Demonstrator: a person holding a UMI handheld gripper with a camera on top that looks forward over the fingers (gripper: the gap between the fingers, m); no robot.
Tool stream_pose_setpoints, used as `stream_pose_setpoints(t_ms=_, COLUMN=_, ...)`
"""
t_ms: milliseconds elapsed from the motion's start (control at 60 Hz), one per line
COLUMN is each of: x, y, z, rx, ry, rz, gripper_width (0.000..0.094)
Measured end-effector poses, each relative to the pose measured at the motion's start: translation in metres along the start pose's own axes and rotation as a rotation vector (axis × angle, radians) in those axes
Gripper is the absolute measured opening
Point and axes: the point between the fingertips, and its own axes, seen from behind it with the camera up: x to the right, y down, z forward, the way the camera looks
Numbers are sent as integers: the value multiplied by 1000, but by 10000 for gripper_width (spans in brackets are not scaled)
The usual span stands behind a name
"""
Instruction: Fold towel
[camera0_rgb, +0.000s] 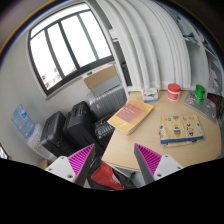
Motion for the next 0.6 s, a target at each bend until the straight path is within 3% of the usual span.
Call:
stream_pose_setpoints(t_ms=233, x=56, y=-13, z=29, rx=22, ry=106, rz=-28, gripper_width=814)
stream_pose_setpoints(t_ms=367, x=124, y=-18, z=67, rx=37, ry=227, rz=-119, gripper_width=814)
stream_pose_setpoints(t_ms=600, x=207, y=1, z=143, rx=-11, ry=349, rz=-228, gripper_width=698)
